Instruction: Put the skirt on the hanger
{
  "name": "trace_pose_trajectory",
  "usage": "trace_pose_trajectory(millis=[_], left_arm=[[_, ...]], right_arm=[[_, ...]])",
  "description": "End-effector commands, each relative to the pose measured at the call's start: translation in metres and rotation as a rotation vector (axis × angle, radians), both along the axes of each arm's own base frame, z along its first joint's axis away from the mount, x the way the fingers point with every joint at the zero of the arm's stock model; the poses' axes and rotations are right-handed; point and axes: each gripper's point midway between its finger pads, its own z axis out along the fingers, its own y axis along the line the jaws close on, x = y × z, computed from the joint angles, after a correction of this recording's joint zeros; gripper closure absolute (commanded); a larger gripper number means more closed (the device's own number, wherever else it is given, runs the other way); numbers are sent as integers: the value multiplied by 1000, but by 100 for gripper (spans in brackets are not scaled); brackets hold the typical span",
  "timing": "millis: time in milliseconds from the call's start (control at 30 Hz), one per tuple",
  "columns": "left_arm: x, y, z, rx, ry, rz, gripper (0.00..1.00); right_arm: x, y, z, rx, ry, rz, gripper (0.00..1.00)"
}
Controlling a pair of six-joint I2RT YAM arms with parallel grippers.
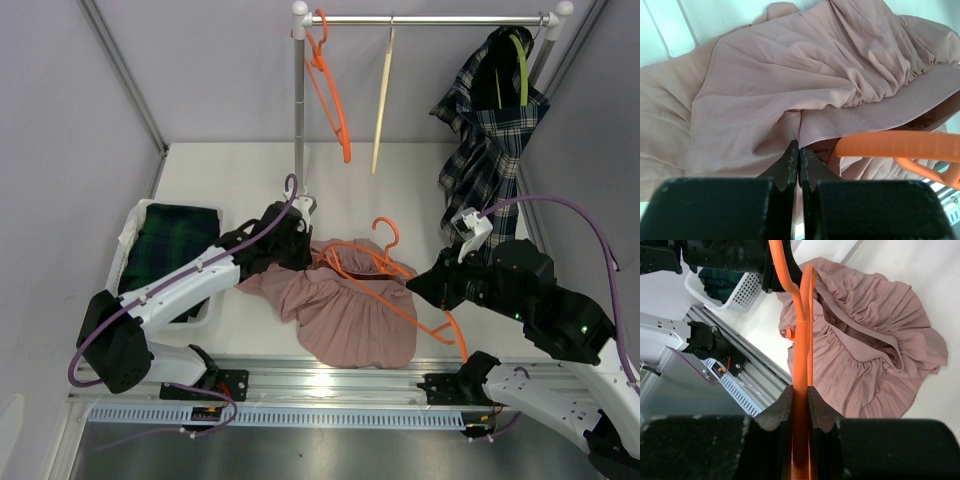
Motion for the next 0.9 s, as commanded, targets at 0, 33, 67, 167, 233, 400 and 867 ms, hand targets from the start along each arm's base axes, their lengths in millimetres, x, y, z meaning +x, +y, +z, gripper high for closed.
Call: trace_pose_trajectory(millis=[0,33,67,167,233,400,867], left_arm=[[11,-9,22,-34,-49,-19,95],[12,-9,22,-36,-52,-18,94],[11,-9,23,-36,-52,-19,95],[12,-9,26,-41,-57,-18,95],[11,-8,27,-40,-60,-21,95],[3,-10,27,-53,-48,-53,95],[-1,14,31,26,-93,-34,92]], right_arm=[[-3,4,19,28,-48,41,100],[-2,4,17,19,-44,41,100],[-1,4,15,13,-42,37,100],[2,7,11,1,-35,40,100],[8,9,9,-10,-40,32,100],[25,18,10,-35,-80,22,100],[30,41,3,-131,-71,164,100]])
